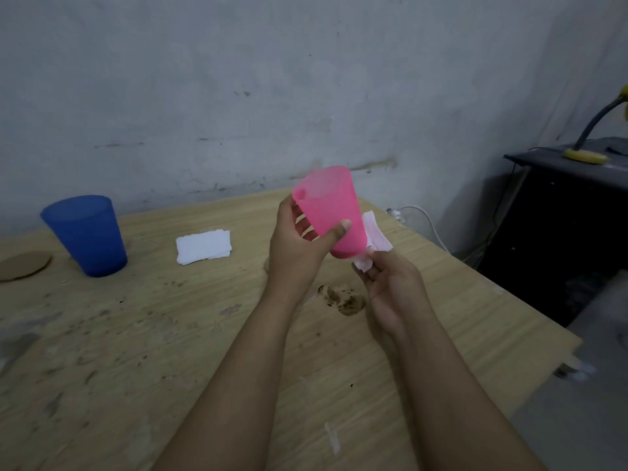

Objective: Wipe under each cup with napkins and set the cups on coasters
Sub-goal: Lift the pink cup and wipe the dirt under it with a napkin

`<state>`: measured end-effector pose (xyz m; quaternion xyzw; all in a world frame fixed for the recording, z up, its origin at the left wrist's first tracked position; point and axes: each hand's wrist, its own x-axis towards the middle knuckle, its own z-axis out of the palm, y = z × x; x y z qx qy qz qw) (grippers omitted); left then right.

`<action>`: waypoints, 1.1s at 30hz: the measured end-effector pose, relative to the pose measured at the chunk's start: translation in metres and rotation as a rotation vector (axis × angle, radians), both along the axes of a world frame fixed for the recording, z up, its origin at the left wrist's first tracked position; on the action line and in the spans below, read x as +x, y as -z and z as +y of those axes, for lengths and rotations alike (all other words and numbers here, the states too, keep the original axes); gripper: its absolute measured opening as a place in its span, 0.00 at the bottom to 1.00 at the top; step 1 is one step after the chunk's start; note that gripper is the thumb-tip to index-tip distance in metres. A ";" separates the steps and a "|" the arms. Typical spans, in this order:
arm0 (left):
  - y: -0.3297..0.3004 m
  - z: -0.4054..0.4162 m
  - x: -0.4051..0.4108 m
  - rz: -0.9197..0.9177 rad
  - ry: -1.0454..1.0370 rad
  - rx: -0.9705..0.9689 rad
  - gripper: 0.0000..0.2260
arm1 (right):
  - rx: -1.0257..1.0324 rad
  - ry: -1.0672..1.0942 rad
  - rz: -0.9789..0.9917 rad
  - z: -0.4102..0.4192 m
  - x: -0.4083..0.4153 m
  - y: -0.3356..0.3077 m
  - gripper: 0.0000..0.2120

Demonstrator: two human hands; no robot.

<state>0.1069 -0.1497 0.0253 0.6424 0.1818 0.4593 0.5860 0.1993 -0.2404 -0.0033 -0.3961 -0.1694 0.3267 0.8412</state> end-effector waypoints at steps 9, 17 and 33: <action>-0.005 -0.007 0.003 -0.028 0.021 -0.013 0.33 | -0.094 -0.008 -0.115 0.003 -0.008 0.000 0.16; -0.006 -0.006 0.001 -0.045 -0.017 0.008 0.32 | -0.055 -0.033 -0.092 0.005 -0.004 0.004 0.13; -0.001 -0.002 0.001 -0.029 -0.029 -0.003 0.33 | -0.051 0.055 0.116 0.001 0.000 -0.001 0.18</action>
